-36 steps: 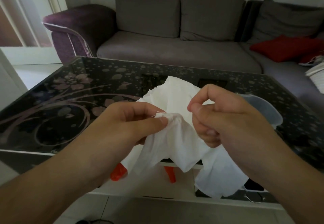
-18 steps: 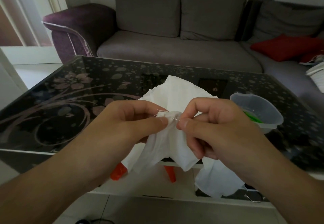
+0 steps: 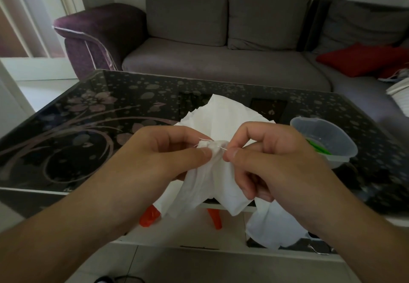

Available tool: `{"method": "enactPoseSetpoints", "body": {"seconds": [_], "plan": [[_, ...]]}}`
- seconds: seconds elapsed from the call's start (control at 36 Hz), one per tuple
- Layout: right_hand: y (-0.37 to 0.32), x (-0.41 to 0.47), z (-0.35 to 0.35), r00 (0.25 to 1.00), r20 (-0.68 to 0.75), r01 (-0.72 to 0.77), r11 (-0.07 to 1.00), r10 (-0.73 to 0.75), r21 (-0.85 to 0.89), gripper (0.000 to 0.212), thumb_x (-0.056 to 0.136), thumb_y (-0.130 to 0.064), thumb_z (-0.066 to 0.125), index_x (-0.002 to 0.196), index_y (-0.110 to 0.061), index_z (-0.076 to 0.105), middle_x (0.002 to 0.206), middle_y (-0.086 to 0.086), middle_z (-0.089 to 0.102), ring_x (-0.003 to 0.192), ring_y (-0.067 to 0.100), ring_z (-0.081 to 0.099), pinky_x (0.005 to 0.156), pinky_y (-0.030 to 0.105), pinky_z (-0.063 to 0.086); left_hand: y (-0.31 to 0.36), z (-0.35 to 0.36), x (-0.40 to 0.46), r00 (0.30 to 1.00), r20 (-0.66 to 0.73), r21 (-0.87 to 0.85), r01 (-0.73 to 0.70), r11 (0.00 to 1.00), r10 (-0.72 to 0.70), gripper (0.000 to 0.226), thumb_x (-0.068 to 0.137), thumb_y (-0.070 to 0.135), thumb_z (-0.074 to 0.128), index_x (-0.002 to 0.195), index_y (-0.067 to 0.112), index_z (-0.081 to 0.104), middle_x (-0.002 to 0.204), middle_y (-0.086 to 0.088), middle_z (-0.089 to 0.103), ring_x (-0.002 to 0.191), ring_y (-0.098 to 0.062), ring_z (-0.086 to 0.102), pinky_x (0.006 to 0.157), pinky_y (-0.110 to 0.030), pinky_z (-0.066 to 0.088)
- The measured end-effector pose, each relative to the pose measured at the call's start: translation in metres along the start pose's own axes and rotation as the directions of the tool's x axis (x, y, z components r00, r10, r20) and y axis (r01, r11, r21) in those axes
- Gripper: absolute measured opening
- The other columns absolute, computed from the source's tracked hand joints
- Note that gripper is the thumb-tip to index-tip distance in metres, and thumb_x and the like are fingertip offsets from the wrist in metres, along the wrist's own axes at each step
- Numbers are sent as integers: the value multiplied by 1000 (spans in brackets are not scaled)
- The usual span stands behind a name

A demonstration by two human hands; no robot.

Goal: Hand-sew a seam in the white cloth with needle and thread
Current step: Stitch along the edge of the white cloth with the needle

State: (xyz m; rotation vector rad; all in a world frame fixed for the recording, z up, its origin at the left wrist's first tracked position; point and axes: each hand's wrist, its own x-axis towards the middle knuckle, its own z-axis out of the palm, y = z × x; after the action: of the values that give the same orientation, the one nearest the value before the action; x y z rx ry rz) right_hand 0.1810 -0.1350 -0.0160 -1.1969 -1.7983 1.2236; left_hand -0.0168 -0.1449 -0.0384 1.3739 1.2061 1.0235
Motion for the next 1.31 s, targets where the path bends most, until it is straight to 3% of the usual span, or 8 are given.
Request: {"method": "enactPoseSetpoints", "body": {"seconds": [0.11, 0.25, 0.44, 0.58, 0.83, 1.14, 1.31], "plan": [[-1, -1, 2, 1000, -23, 5, 999, -7, -51, 13, 100, -16, 58, 98, -26, 66, 51, 9, 61, 40, 8, 44, 44, 15, 38, 0, 0, -1, 1000, -9, 13, -1, 1000, 1, 22, 76, 34, 70, 91, 24, 82, 98, 3, 80, 94, -16, 77, 85, -35, 61], [-4, -2, 2, 1000, 6, 13, 998, -13, -67, 28, 101, -18, 56, 118, -39, 61, 53, 8, 62, 41, 6, 48, 46, 10, 39, 2, 0, -3, 1000, -6, 36, -9, 999, 9, 14, 90, 22, 68, 94, 21, 82, 98, 2, 80, 95, -17, 77, 86, -35, 60], [-3, 0, 0, 999, 42, -12, 997, 15, -79, 17, 99, -15, 55, 95, -24, 68, 53, 11, 62, 43, 10, 44, 47, 19, 41, 5, 3, -5, 996, -10, 151, -83, 985, 86, 13, 90, 27, 69, 94, 26, 82, 92, 7, 80, 90, -10, 77, 79, -21, 62], [-2, 0, 0, 998, 53, -22, 996, 27, -88, 18, 99, -10, 54, 91, -20, 67, 54, 12, 63, 43, 9, 45, 48, 19, 42, 3, 6, -8, 985, -62, 258, -137, 956, 158, 16, 84, 40, 70, 94, 33, 80, 91, 13, 79, 90, -10, 76, 84, -35, 63], [0, 1, 1, 999, 27, -27, 989, 31, -148, 20, 99, -10, 53, 90, -23, 66, 55, 8, 65, 45, 10, 47, 53, 27, 46, 2, 10, -10, 970, -122, 297, -165, 941, 208, 19, 79, 44, 67, 89, 32, 78, 86, 14, 78, 85, -9, 76, 78, -33, 62], [-1, 1, 3, 999, -29, -21, 977, 15, -214, 17, 104, -18, 53, 90, -22, 62, 55, 5, 66, 42, 5, 51, 56, 19, 41, 1, 11, -10, 969, -125, 279, -173, 945, 215, 16, 85, 40, 65, 87, 32, 78, 86, 13, 78, 84, -8, 74, 73, -25, 56], [0, 2, -1, 1000, -7, -9, 998, 8, -57, 14, 101, -9, 58, 89, -13, 64, 51, 9, 59, 39, 6, 43, 45, 15, 40, 2, 11, -9, 968, -147, 244, -162, 956, 202, 19, 84, 41, 64, 83, 30, 79, 85, 13, 78, 84, -5, 73, 78, -27, 55]]}}
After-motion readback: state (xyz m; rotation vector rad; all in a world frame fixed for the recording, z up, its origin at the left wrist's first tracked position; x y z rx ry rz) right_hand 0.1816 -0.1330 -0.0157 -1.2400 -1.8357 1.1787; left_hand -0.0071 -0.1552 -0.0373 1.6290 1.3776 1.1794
